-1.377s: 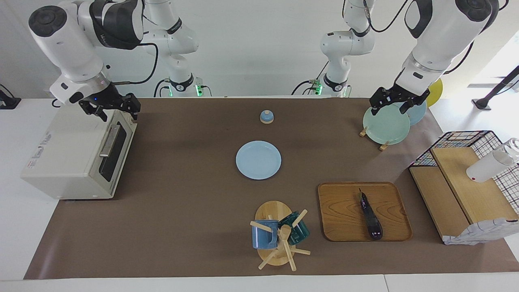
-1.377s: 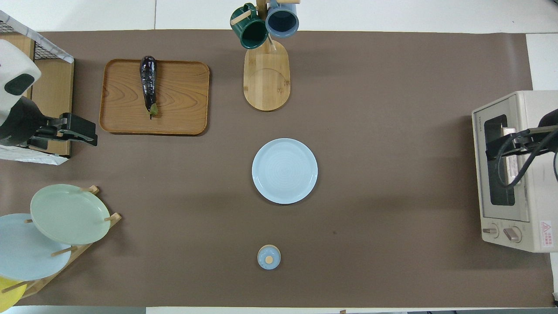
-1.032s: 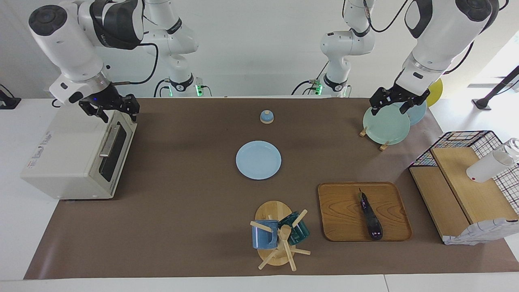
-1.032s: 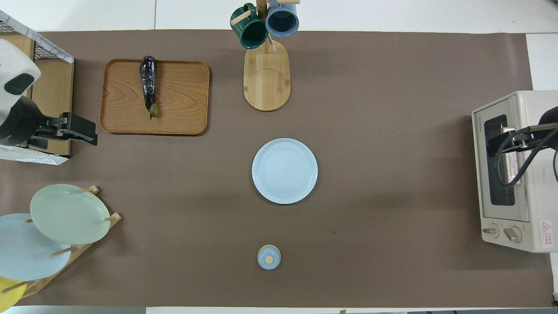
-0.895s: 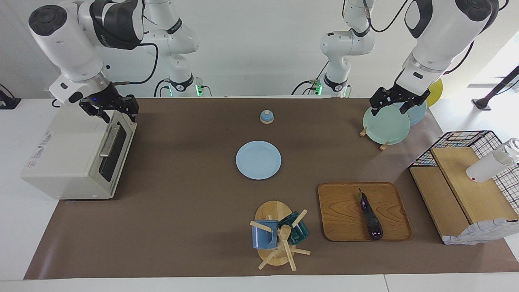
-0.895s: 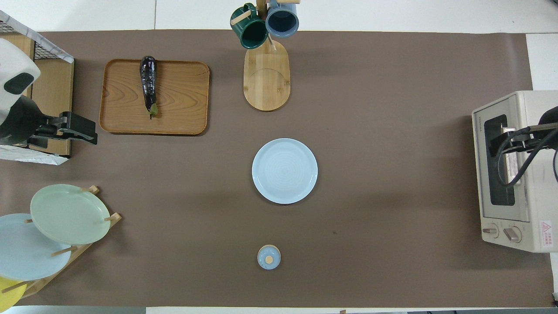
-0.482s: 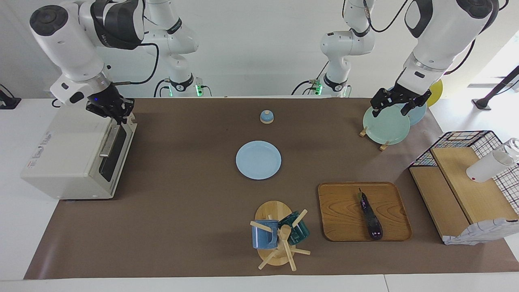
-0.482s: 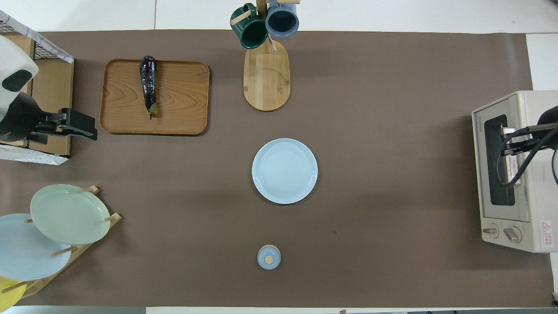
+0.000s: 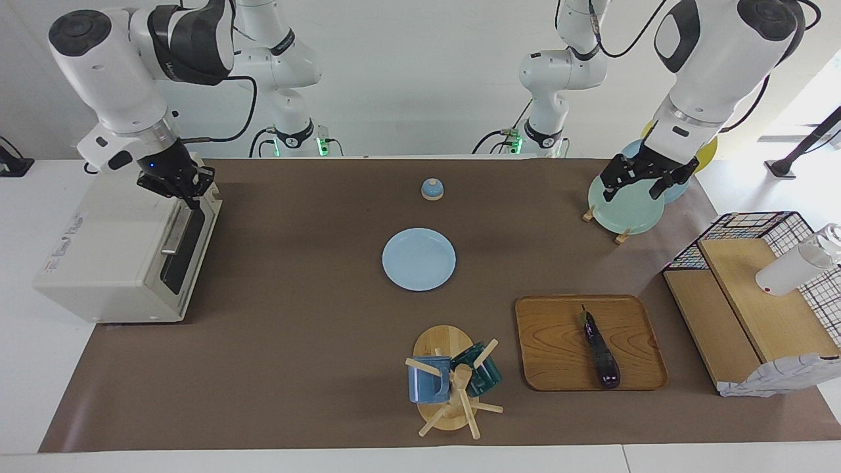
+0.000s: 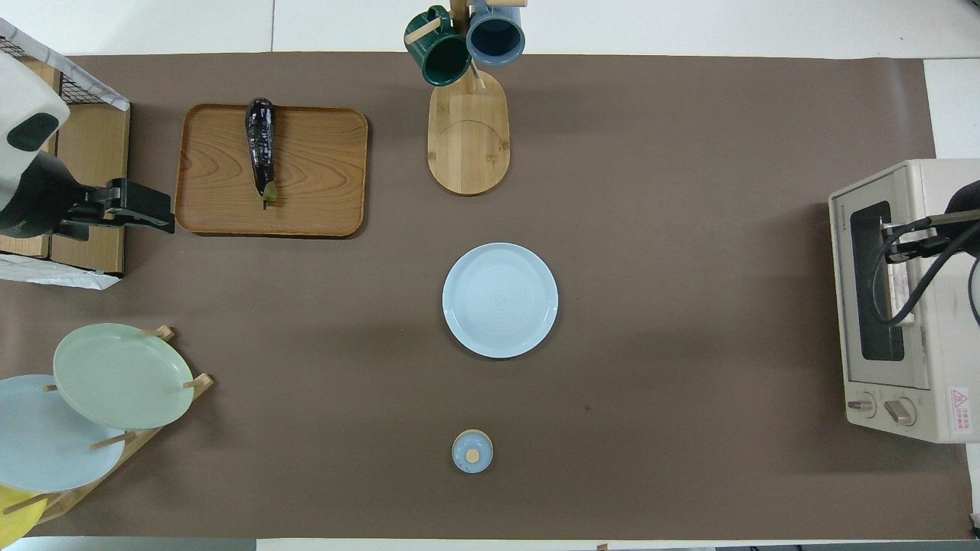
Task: Put eggplant into oven
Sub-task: 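Grasp the eggplant with the left gripper while the right gripper reaches the oven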
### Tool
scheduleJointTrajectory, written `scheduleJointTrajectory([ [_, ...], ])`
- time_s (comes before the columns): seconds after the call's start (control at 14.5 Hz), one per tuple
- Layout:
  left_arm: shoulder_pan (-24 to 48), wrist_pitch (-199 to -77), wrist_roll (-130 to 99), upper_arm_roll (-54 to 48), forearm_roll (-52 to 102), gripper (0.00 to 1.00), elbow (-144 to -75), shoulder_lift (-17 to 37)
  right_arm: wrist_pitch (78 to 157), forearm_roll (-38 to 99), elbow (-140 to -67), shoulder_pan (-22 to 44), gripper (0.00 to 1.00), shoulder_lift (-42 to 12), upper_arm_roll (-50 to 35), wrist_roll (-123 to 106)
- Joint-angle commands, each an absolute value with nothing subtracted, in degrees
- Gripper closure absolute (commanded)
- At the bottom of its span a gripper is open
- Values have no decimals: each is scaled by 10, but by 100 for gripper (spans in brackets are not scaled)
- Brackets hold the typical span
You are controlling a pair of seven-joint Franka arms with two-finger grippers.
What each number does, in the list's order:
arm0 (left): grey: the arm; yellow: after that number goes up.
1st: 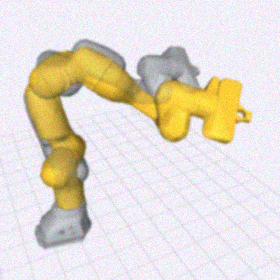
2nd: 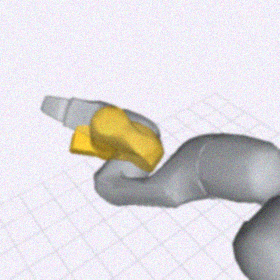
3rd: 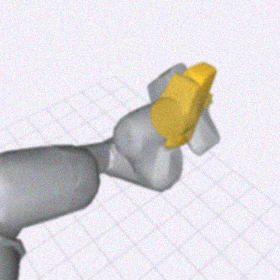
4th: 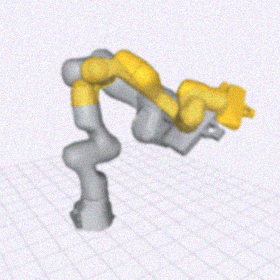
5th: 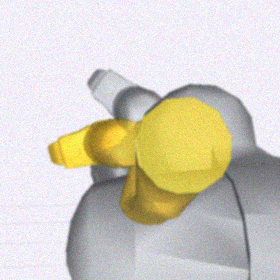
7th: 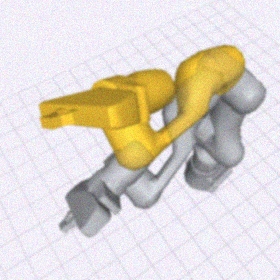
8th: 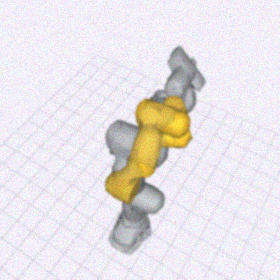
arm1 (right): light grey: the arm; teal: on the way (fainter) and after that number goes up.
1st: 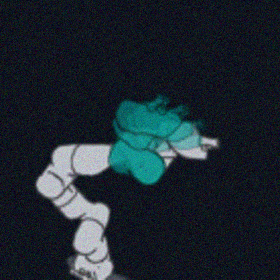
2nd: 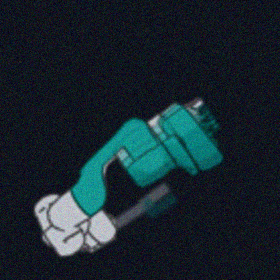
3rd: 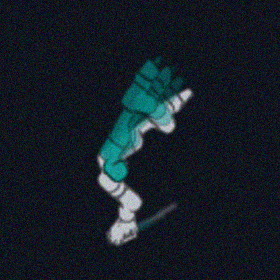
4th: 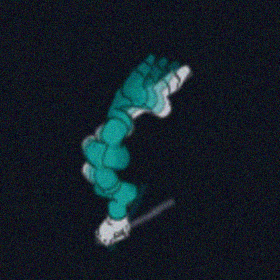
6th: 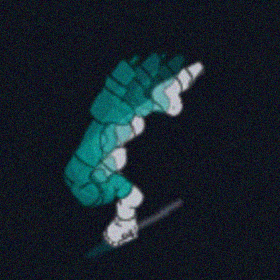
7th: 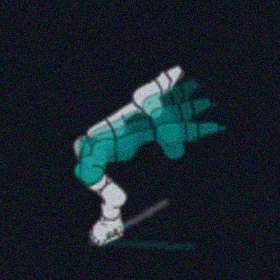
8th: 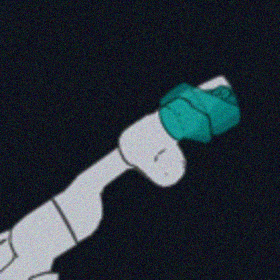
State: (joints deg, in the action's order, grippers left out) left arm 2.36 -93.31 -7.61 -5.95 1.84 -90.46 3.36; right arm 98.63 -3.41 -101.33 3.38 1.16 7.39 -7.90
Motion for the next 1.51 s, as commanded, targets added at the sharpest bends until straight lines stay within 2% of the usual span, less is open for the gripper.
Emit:
scheduleJointTrajectory([
  [0.0,23,-967,-83,-60,30,0,-898,78,1039,-50,-1069,28,100,25,74,-71],
  [0.28,24,-1017,-82,-60,28,0,-868,168,1095,-89,-1109,11,100,19,73,-71],
  [0.55,24,-1113,-77,-59,20,0,-858,249,1099,-132,-1122,4,100,18,73,-72],
  [0.76,26,-1136,-76,-59,-5,0,-781,350,1101,-148,-1140,3,100,22,73,-81],
  [0.96,25,-1238,-75,-60,-18,0,-811,360,1107,-170,-1148,0,100,20,73,-112],
  [1.45,29,-1287,-37,-59,-40,0,-853,363,1149,-162,-1187,3,100,21,71,-105],
])
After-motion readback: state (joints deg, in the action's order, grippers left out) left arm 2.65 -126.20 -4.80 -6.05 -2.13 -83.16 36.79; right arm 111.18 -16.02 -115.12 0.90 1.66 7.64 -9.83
